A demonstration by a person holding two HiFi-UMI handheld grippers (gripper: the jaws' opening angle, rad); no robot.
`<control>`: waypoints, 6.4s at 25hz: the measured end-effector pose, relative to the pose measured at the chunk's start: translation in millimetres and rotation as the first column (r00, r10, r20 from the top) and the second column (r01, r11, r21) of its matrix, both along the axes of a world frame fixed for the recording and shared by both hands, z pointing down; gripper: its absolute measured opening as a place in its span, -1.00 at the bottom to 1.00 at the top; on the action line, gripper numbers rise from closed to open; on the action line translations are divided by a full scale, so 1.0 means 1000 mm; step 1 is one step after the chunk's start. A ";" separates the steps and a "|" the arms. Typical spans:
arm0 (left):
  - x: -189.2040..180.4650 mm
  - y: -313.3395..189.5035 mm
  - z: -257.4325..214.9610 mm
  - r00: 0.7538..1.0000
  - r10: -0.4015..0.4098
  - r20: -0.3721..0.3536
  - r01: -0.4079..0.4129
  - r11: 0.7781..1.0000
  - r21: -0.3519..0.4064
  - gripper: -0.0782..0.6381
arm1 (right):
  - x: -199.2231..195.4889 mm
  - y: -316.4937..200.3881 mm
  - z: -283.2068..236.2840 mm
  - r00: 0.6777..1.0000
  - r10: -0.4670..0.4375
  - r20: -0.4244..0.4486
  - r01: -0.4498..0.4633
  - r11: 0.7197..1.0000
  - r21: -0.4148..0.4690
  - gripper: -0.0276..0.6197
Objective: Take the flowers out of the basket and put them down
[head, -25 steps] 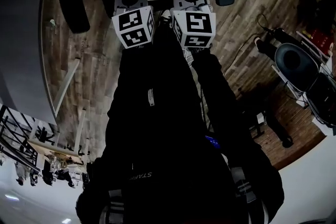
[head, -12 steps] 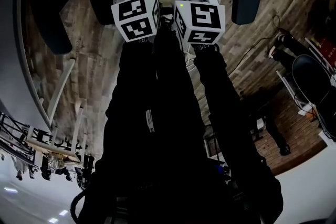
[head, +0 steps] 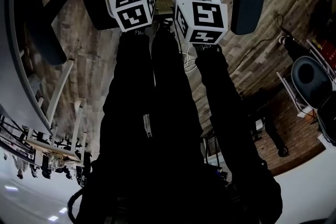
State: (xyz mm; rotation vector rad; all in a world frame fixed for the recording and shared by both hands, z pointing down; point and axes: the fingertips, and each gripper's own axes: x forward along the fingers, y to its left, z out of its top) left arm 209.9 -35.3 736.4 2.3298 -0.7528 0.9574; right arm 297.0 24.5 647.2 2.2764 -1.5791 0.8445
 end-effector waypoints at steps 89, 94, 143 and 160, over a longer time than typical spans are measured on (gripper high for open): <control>0.115 -0.097 0.037 0.977 0.161 -0.139 -0.063 0.843 0.534 0.05 | 0.045 0.006 0.032 0.999 -0.005 -0.039 0.007 0.998 0.056 -0.87; 0.101 -0.096 0.013 0.976 0.135 -0.171 -0.021 0.840 0.542 0.05 | 0.038 0.004 0.023 0.999 -0.012 -0.044 0.015 0.998 0.062 -0.88; -0.516 -0.117 -0.411 0.692 -0.664 -0.283 0.685 0.480 0.548 0.05 | -0.464 -0.164 -0.362 0.694 -0.715 -0.087 0.706 0.651 0.279 -0.87; -0.658 -0.198 -0.319 0.554 -0.797 -0.241 0.769 0.378 0.516 0.05 | -0.601 -0.270 -0.292 0.572 -0.820 -0.034 0.803 0.551 0.227 -0.87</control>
